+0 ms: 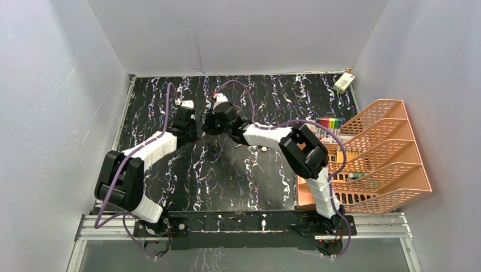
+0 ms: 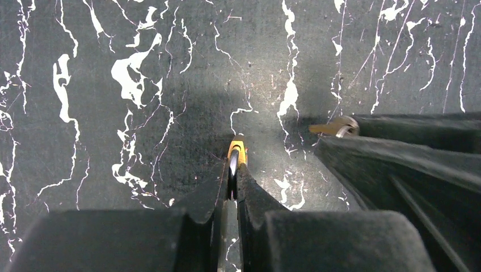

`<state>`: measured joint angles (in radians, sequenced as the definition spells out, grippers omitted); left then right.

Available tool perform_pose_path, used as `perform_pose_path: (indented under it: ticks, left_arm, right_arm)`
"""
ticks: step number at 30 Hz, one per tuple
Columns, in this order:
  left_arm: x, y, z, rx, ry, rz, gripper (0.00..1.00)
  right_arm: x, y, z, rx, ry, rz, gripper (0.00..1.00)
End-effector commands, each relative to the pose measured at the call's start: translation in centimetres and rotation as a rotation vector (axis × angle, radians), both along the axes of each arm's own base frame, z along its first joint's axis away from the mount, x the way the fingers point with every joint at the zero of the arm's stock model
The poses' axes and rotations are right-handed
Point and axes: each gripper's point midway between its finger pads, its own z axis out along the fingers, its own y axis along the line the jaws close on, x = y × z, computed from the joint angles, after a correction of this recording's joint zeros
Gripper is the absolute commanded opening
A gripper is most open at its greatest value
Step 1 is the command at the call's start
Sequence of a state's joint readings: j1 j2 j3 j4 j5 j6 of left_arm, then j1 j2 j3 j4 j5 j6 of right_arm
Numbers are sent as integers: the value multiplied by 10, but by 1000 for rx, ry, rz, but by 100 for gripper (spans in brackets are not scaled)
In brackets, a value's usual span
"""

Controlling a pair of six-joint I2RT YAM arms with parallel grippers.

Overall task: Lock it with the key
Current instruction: Place the key at the center of the board.

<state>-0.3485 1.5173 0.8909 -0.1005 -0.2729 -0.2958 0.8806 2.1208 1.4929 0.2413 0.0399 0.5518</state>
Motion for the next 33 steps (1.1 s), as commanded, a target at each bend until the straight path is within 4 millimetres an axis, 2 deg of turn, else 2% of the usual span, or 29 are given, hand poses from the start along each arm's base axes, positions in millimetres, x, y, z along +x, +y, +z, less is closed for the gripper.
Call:
perform_pose_path:
  ticks: [1, 6, 16, 33]
  left_arm:
    - [17, -2, 21, -32, -80, 20, 0]
    - [22, 1, 20, -25, -75, 36, 0]
    - [27, -9, 8, -61, -41, 25, 0]
    - [32, -10, 14, -59, -35, 27, 0]
  right_arm:
    - [11, 17, 5, 72, 25, -11, 0]
    - [10, 18, -12, 54, 57, -15, 0]
    - [13, 21, -18, 32, 59, -6, 0]
    - [14, 24, -33, 14, 71, 0, 0]
